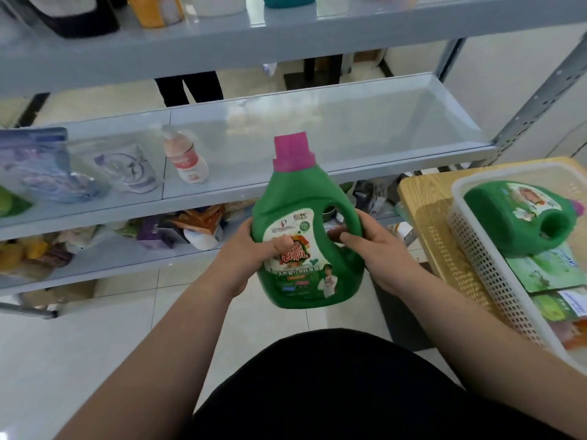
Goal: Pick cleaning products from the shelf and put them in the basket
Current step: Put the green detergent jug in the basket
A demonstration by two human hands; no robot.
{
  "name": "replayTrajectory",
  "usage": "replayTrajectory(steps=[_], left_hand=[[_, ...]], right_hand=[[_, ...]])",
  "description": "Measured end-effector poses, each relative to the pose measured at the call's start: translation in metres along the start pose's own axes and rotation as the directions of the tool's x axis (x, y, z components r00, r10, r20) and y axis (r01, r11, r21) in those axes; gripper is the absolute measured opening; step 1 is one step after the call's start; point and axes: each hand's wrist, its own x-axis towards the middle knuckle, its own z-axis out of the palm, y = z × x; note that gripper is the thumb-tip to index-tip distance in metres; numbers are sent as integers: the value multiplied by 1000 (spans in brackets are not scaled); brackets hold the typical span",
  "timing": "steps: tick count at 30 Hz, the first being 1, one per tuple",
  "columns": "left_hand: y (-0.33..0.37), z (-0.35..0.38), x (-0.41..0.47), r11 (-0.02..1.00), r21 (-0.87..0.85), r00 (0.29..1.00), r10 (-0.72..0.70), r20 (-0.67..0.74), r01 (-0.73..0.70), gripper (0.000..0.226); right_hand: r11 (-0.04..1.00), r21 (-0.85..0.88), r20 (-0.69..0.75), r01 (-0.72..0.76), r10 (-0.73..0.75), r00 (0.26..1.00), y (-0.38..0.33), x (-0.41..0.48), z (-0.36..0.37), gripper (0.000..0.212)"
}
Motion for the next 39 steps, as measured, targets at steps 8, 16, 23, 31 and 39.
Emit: replayTrajectory(steps=[8, 16, 23, 31, 39], left_hand=[[-24, 4, -11, 763, 625, 947, 299, -116, -164, 86], [-40, 16, -11, 412, 897, 917, 397, -19, -160, 93], [-40, -6, -9, 558, 822, 980, 199, -2, -112, 103], [-33, -40, -12, 714, 687, 989, 135, 51, -133, 86], [-34, -42, -23, 342, 932, 913, 407, -32, -120, 84]], right_hand=[[976, -182, -5, 118, -120, 993, -25, -1, -5, 28], [444, -883, 17, 153, -296, 955, -43, 15, -8, 37], [372, -862, 183, 344, -404, 896, -38, 11, 6, 24], [326, -777, 309, 539, -549, 777, -48, 15, 23, 35], [416, -904, 17, 101, -202, 979, -43, 27, 46, 48]])
